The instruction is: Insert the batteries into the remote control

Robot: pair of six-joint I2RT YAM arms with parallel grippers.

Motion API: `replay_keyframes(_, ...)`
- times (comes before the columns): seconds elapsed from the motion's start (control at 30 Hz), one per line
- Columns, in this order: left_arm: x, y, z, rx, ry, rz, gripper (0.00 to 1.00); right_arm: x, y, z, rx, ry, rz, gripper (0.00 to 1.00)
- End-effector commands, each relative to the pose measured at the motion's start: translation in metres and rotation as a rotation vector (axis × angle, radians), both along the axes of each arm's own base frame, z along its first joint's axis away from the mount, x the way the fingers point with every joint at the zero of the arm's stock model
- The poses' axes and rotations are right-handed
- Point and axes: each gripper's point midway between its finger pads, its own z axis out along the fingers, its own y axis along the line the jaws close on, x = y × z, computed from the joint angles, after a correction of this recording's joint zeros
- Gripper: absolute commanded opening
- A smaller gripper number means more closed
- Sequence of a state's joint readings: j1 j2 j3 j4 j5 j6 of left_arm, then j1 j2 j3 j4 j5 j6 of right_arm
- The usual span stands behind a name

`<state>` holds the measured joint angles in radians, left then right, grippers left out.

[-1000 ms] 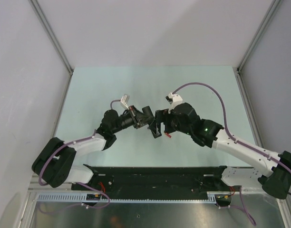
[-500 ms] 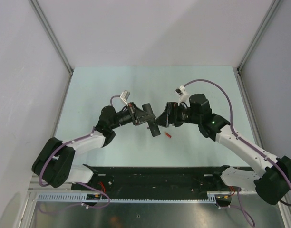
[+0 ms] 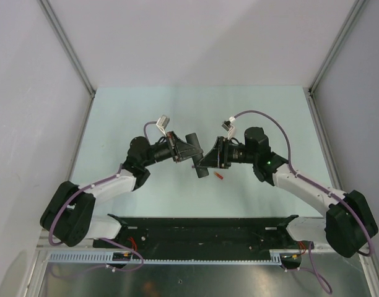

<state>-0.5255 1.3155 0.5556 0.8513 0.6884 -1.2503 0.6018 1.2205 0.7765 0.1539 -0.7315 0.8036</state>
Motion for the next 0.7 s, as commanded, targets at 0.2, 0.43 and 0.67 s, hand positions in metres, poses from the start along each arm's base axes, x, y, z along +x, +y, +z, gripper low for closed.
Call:
replay_keyframes(0.2,-0.002,0.001,0.046,-0.073,-0.115,-0.005,0.00,0.000,0.006,0.017,0.142,0.026,0.045,0.42)
replay_keyframes(0.43,0.000,0.001,0.052,-0.081,-0.130,0.003,0.00,-0.006,0.005,0.011,0.151,0.049,0.067,0.23)
replay_keyframes(0.67,0.005,0.002,0.064,-0.096,-0.156,0.021,0.00,-0.014,0.003,0.001,0.125,0.065,0.083,0.06)
